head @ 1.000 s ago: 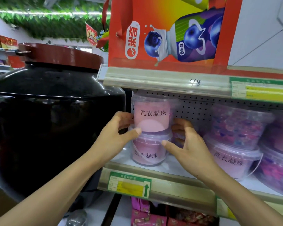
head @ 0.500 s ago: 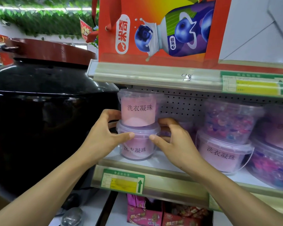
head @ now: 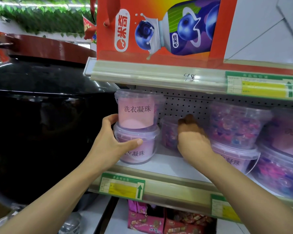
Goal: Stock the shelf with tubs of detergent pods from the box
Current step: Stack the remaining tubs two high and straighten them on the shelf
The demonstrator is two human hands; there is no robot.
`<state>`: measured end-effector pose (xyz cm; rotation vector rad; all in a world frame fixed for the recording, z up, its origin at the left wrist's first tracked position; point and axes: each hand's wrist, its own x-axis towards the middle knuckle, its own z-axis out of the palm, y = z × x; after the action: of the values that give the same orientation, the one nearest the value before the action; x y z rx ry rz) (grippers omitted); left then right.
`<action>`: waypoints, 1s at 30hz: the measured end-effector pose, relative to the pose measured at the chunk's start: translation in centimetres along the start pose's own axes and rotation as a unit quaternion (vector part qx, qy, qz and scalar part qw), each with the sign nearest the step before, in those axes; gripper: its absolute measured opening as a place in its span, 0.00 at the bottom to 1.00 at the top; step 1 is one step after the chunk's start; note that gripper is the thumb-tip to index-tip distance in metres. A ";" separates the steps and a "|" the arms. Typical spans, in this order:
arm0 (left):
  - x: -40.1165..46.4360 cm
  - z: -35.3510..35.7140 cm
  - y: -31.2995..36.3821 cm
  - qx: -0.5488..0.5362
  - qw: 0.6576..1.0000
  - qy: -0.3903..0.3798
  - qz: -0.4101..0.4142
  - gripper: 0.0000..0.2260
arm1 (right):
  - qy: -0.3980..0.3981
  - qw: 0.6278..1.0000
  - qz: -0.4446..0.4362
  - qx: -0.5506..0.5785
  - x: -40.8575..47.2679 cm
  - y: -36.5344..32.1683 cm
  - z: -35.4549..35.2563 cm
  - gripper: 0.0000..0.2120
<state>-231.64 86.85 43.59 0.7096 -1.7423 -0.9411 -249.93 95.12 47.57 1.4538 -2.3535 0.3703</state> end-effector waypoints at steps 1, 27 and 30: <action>0.0 0.1 -0.1 -0.004 1.000 0.001 -0.002 0.42 | -0.003 1.000 -0.006 -0.027 0.6 -0.2 0.0 0.20; 0.8 -0.9 -0.7 -0.015 1.000 0.023 0.002 0.43 | -0.052 0.998 -0.027 0.036 3.4 0.2 -0.1 0.24; 0.7 -0.9 -0.7 -0.018 1.000 0.023 -0.001 0.44 | -0.033 0.999 -0.014 0.021 3.2 0.2 -0.1 0.23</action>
<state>-230.98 85.66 43.58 0.7047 -1.6805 -0.9491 -251.44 92.70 48.95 1.5395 -2.3871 0.3704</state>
